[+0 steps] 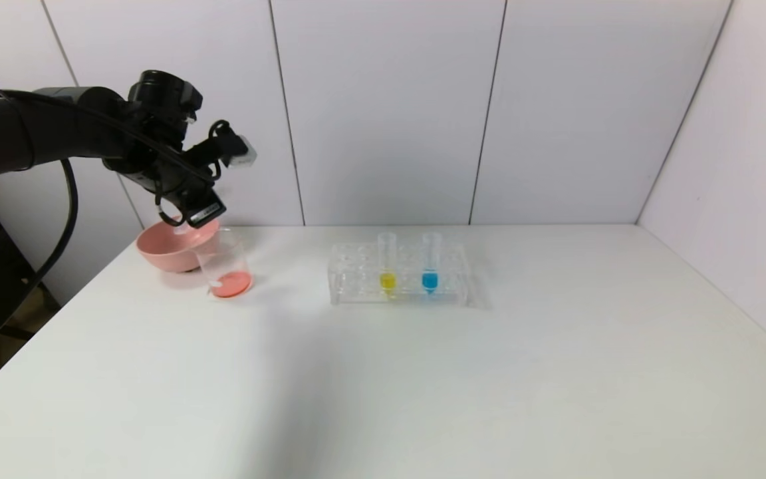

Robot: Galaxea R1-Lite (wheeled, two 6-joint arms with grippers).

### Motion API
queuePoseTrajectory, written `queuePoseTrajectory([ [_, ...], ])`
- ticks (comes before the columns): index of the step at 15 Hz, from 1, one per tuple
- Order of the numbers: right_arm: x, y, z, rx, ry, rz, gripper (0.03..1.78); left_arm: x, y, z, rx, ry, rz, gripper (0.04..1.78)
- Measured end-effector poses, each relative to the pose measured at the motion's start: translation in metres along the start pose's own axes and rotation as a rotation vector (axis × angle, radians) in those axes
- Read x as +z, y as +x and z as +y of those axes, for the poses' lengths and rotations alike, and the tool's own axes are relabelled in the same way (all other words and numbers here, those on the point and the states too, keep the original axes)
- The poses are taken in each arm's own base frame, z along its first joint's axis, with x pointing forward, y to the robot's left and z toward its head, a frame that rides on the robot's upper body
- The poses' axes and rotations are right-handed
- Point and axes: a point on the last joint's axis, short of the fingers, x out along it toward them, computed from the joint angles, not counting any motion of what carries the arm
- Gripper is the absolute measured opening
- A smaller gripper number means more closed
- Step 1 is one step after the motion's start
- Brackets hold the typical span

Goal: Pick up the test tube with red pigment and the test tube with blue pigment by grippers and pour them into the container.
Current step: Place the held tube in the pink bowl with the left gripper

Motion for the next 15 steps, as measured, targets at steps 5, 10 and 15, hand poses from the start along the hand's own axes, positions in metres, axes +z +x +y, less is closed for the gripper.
queuePoseTrajectory([
  [5, 0.0, 0.0, 0.0, 0.0, 0.0, 0.0, 1.77, 0.011, -0.026, 0.015, 0.103, -0.504, -0.186, 0.46],
  [10, 0.0, 0.0, 0.0, 0.0, 0.0, 0.0, 1.77, -0.02, -0.046, -0.009, 0.126, -0.746, -0.259, 0.46],
  [15, 0.0, 0.0, 0.0, 0.0, 0.0, 0.0, 1.77, -0.08, -0.058, -0.061, 0.238, -0.82, -0.404, 0.46],
])
